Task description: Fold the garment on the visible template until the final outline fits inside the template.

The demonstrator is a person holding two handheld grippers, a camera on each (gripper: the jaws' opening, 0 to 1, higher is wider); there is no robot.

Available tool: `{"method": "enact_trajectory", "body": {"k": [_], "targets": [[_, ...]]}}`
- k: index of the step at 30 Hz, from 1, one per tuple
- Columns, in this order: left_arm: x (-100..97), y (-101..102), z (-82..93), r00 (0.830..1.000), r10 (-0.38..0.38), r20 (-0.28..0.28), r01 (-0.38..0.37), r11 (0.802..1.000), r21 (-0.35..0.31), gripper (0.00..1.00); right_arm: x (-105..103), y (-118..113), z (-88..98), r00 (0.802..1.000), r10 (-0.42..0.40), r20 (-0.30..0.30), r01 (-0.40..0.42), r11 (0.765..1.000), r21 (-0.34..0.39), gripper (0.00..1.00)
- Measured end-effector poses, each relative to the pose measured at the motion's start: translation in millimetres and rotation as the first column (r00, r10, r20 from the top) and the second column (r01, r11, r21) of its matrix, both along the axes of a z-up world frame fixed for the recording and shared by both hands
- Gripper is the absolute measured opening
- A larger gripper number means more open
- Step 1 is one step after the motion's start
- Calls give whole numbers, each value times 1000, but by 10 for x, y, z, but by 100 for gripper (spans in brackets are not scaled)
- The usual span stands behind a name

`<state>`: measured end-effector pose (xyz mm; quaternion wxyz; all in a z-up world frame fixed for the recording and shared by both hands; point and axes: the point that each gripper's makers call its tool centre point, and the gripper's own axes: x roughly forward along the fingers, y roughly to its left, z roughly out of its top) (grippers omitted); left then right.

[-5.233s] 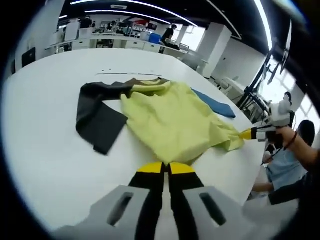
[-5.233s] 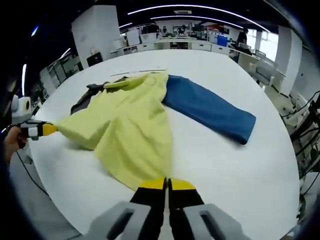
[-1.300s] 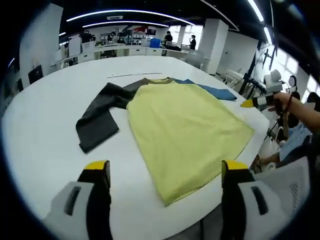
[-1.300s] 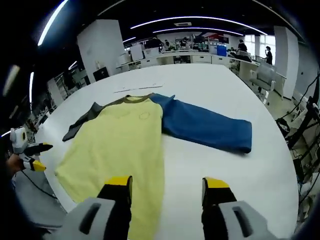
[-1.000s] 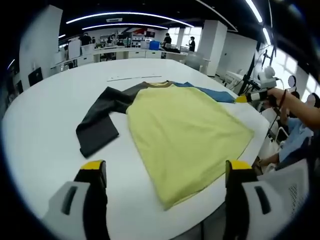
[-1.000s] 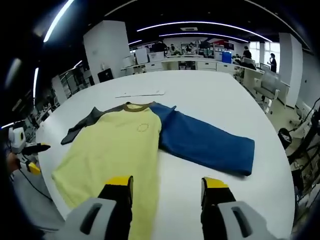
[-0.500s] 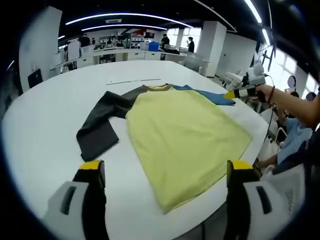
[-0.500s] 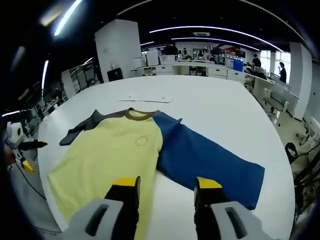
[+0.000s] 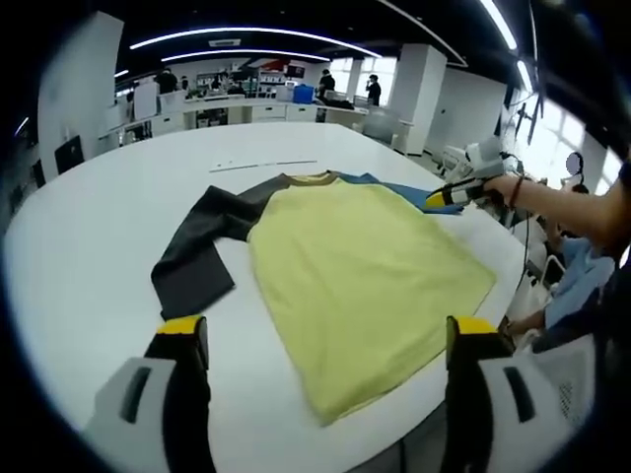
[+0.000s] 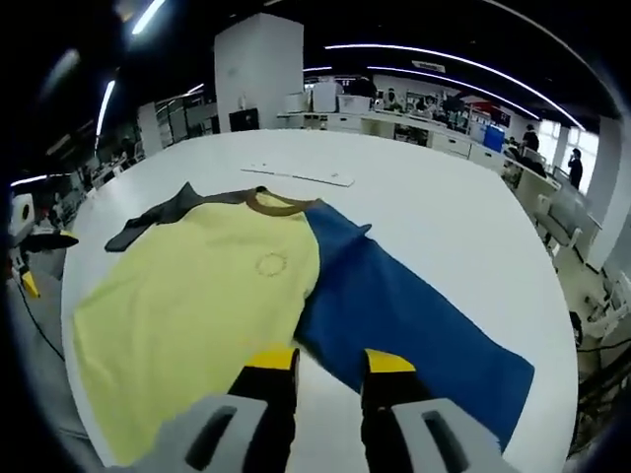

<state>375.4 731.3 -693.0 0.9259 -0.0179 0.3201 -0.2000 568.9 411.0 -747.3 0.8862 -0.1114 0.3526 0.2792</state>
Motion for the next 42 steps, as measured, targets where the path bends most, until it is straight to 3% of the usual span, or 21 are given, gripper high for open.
{"method": "enact_trajectory", "body": {"k": [10,15,42], "targets": [[-8,49,-25,1000,21,-16,-21,1000,-1,95,87,101,-143,1000,26,-7,-26,1000,-13,11],[-20,66,-29,999,30,-20,-30,1000,-1,94,119,117,-172,1000,31,3,-31,999,-26,0],[-17,110,-39,999,37,-22,-37,999,1,93,436,-342,-45,990,-117,78,124,989,-85,0]]}}
